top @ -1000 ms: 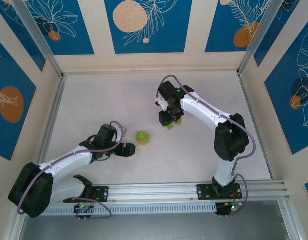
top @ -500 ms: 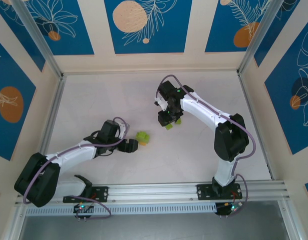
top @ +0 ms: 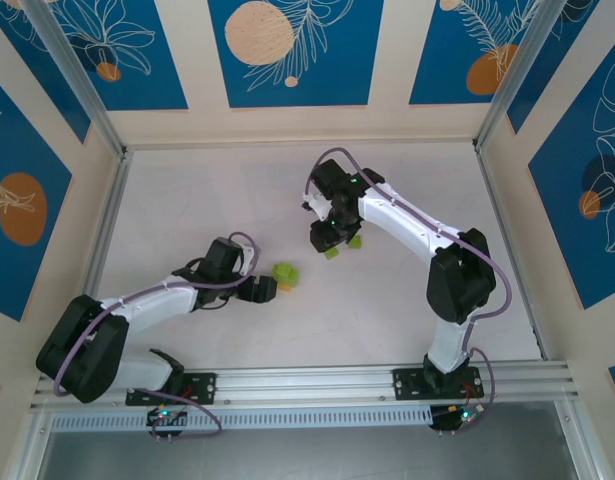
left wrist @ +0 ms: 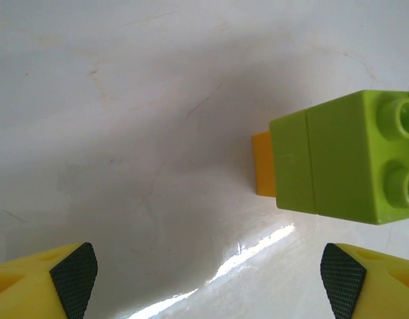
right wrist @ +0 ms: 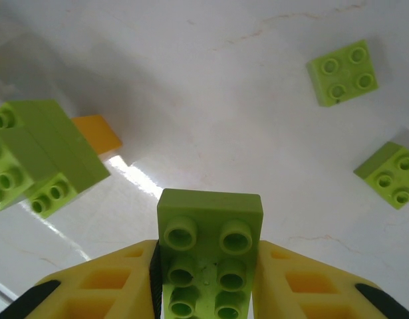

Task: Assemble a carrot with lego

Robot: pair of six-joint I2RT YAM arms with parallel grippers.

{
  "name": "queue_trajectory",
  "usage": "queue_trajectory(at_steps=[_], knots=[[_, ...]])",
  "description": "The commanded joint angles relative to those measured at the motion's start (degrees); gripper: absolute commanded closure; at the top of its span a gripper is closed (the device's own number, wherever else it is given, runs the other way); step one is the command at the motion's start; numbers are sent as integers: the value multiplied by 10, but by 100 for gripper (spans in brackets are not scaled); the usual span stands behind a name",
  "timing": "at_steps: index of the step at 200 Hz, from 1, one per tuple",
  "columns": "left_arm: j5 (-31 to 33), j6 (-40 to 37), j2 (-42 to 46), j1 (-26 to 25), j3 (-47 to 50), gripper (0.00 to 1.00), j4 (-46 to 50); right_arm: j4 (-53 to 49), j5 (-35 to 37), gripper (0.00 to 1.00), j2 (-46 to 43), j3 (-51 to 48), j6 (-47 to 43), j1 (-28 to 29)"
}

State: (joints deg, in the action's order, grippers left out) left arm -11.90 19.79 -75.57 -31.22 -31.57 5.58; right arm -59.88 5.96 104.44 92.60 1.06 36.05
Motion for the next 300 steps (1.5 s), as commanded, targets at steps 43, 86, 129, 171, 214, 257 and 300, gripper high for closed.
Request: queue_trajectory(at_steps=[43, 86, 129, 171, 214, 257, 300], knots=[[19, 8, -12, 8, -16, 10, 11, -72, -47, 63, 33, 92, -52, 49], [31, 15, -24, 18, -20, 10, 11, -93, -52, 63, 57, 125, -69, 78], [23, 13, -37, 28, -26, 10, 1, -94, -59, 63, 61, 123, -69, 83], [18, 9, -53, 32, -35, 10, -7, -95, -69, 63, 65, 129, -73, 89], [13, 4, -63, 36, -43, 10, -13, -103, -70, 63, 77, 141, -78, 94], [12, 6, -61, 42, -41, 10, -14, -113, -80, 63, 91, 158, -87, 100], [4, 8, -60, 49, -40, 10, -17, -120, -84, 63, 111, 171, -97, 106]])
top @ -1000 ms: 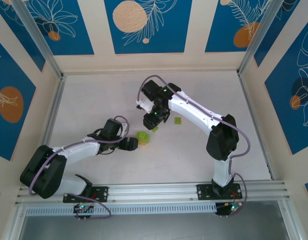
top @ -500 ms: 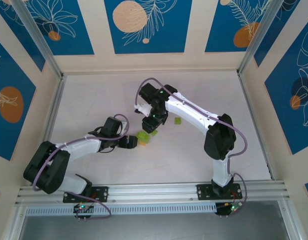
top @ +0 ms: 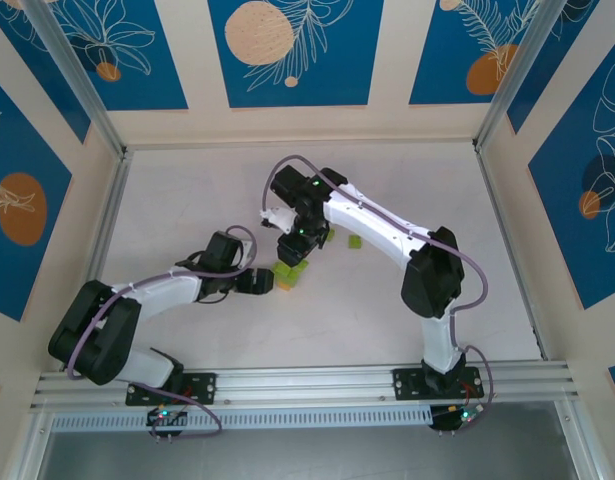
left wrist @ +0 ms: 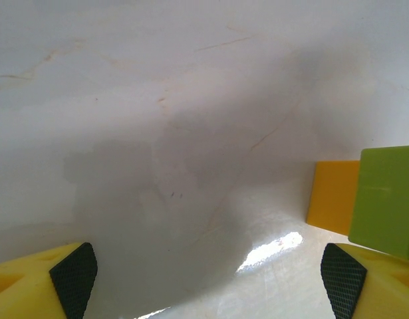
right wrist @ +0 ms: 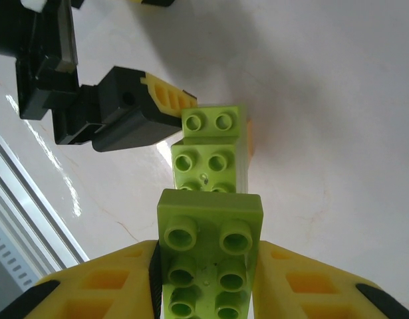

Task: Assemble a carrot with lego

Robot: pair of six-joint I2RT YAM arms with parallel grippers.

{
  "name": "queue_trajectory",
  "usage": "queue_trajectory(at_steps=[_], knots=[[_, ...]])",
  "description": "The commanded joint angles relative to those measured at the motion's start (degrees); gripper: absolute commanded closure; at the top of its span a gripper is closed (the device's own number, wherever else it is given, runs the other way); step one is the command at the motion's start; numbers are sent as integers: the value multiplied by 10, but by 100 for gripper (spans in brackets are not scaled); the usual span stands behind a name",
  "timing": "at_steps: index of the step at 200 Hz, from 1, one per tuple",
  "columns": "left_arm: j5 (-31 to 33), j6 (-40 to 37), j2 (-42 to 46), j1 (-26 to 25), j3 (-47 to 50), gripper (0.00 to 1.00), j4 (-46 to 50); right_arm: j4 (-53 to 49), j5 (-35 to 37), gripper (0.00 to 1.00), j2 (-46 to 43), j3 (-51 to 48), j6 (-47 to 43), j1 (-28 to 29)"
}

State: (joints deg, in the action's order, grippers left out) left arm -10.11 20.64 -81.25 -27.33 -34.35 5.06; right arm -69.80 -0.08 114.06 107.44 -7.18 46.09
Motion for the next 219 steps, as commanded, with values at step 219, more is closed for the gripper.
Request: queue_trajectory(at_steps=[219], knots=[[21, 38, 111, 28, 17, 10, 89, -53, 11, 64, 99, 113, -12, 24]])
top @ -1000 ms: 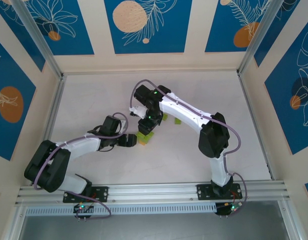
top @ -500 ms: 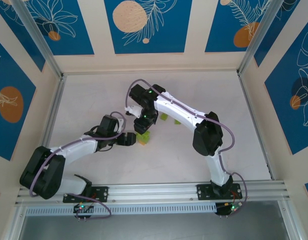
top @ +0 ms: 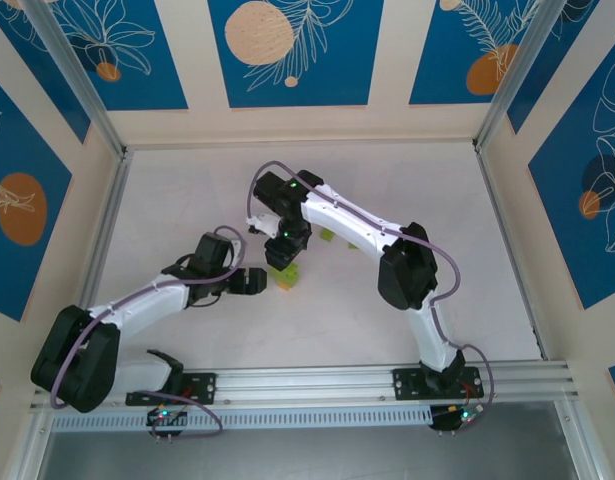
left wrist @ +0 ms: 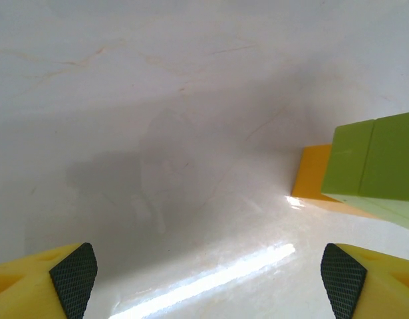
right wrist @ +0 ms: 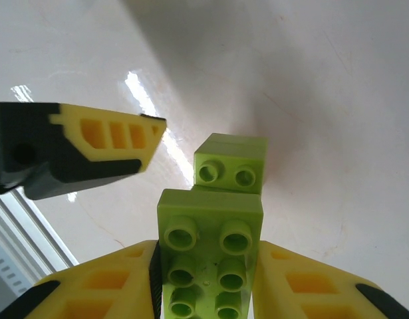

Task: Assemble a carrot with lego

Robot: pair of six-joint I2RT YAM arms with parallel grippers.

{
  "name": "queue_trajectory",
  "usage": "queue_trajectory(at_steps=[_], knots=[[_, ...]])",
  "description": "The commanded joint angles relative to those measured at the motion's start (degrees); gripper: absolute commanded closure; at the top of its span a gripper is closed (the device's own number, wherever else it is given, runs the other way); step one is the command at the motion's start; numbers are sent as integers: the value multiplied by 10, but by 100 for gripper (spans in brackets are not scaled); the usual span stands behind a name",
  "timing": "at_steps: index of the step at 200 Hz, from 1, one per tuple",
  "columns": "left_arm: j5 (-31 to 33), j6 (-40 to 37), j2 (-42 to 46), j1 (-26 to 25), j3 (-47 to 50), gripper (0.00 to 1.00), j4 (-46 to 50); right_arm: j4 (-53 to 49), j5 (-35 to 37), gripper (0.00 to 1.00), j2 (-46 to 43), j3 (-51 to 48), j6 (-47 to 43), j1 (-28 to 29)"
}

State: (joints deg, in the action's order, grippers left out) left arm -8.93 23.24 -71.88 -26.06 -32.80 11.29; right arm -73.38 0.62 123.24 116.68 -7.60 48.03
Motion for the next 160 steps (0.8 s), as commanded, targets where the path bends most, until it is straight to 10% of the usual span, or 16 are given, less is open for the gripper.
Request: queue_trajectory(at_steps=[1, 160], knots=[[9, 12, 17, 16, 2, 10, 27, -17, 4, 64, 8, 20, -7, 5], [-24, 17, 31, 47, 15, 10, 13, -36, 7, 64, 32, 40, -15, 11]])
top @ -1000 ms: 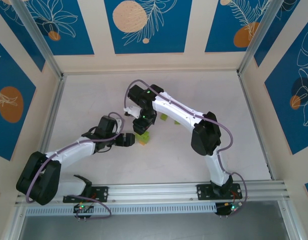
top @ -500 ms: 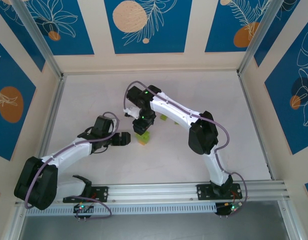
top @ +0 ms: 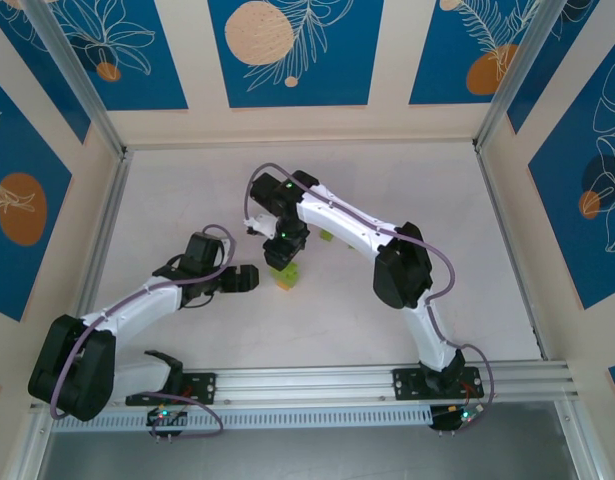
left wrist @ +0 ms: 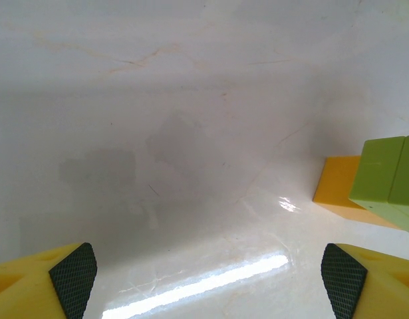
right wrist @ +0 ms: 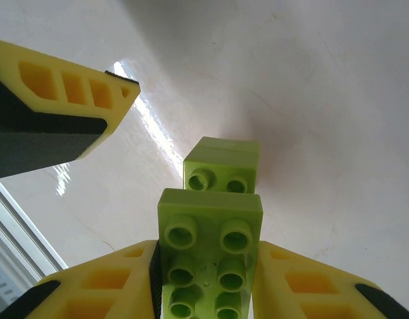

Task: Assemble a carrot with lego

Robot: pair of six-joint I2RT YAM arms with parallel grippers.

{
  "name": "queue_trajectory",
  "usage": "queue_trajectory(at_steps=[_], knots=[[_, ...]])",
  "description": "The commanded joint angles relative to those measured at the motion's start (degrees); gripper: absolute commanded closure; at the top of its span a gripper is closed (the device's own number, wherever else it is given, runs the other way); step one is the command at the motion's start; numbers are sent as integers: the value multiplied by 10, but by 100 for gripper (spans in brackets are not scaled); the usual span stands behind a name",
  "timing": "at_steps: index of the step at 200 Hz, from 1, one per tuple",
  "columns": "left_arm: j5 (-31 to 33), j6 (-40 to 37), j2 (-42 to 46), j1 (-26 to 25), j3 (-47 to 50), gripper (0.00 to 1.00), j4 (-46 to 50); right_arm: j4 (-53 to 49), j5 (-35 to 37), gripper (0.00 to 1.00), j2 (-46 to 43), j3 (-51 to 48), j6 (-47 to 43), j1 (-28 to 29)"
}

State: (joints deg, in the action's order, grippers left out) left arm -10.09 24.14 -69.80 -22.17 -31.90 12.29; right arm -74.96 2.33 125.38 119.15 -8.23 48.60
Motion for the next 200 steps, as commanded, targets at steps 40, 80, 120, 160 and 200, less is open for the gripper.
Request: queue_trajectory(at_steps=[40, 80, 120, 160, 200], knots=[[-15, 8, 6, 9, 5, 10, -1, -23, -12, 64, 12, 13, -6, 8], [-16, 7, 6, 9, 5, 10, -1, -25, -13, 63, 12, 12, -1, 10], [-18, 7, 5, 9, 6, 9, -3, -28, -15, 63, 12, 8, 4, 9], [-19, 7, 6, 10, 7, 10, -4, -31, -21, 63, 10, 7, 8, 10], [-19, 7, 6, 10, 7, 10, -4, -33, -23, 64, 11, 3, 13, 10]])
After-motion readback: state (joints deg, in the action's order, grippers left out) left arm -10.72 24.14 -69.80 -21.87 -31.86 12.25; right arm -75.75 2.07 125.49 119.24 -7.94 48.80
